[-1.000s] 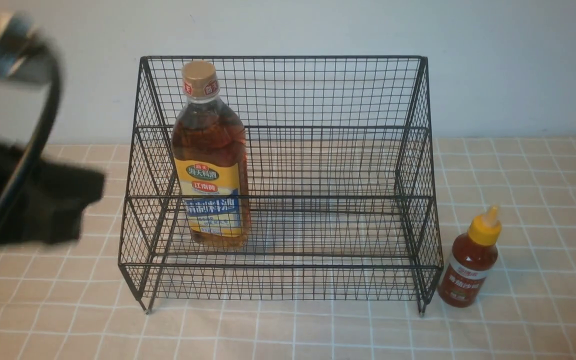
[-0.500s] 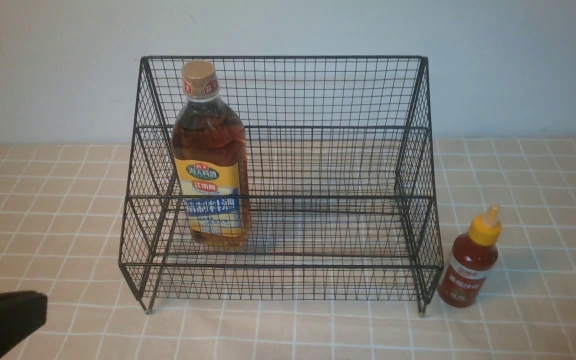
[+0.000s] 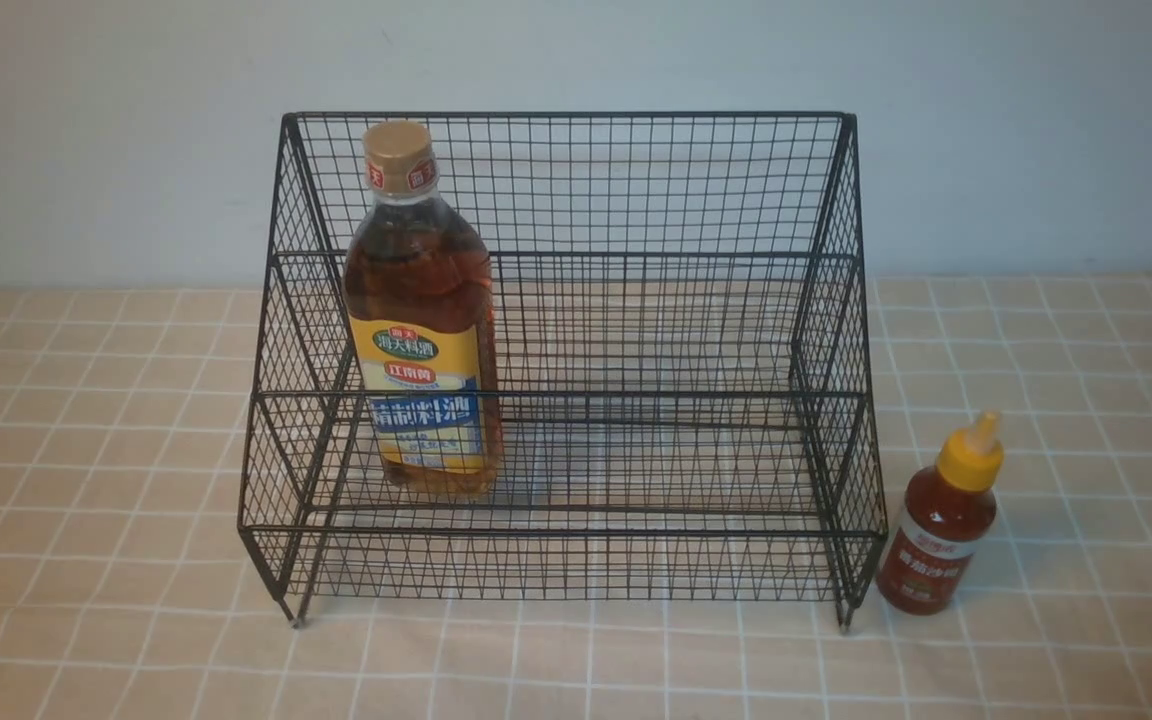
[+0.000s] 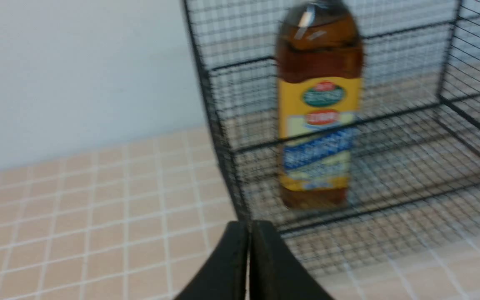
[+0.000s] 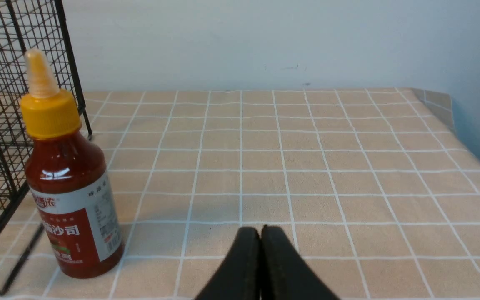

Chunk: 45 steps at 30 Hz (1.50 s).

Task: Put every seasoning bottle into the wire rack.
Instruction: Use the right arm to grab the condiment bottle closest to it

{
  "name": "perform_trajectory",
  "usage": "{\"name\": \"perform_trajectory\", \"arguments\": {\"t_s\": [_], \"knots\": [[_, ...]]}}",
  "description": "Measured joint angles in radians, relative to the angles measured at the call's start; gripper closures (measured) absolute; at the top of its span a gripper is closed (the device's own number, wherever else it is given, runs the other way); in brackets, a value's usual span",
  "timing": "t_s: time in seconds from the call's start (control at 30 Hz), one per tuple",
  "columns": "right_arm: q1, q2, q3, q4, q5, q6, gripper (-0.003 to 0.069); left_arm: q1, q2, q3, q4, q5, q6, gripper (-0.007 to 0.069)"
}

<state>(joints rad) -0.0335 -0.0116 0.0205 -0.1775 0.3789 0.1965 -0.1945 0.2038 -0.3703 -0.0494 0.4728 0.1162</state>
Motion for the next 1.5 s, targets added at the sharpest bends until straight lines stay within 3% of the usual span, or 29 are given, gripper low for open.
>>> {"name": "perform_trajectory", "arguments": {"t_s": [0.17,0.3,0.43,1.5], "knots": [[0.0,0.0,0.0,0.0,0.0,0.0,0.0673,0.089,-0.184,0.286,0.004,-0.183,0.0,0.0631],[0.0,0.0,0.0,0.0,0.0,0.0,0.0673,0.099,-0.213,0.393,0.012,-0.178,0.0,0.0631],[0.0,0.0,0.0,0.0,0.001,0.0,0.0673,0.1,-0.215,0.399,0.013,-0.103,0.0,0.0631],[0.0,0.0,0.0,-0.007,0.001,0.0,0.0673,0.1,-0.215,0.398,0.015,-0.094,0.0,0.0631]]}}
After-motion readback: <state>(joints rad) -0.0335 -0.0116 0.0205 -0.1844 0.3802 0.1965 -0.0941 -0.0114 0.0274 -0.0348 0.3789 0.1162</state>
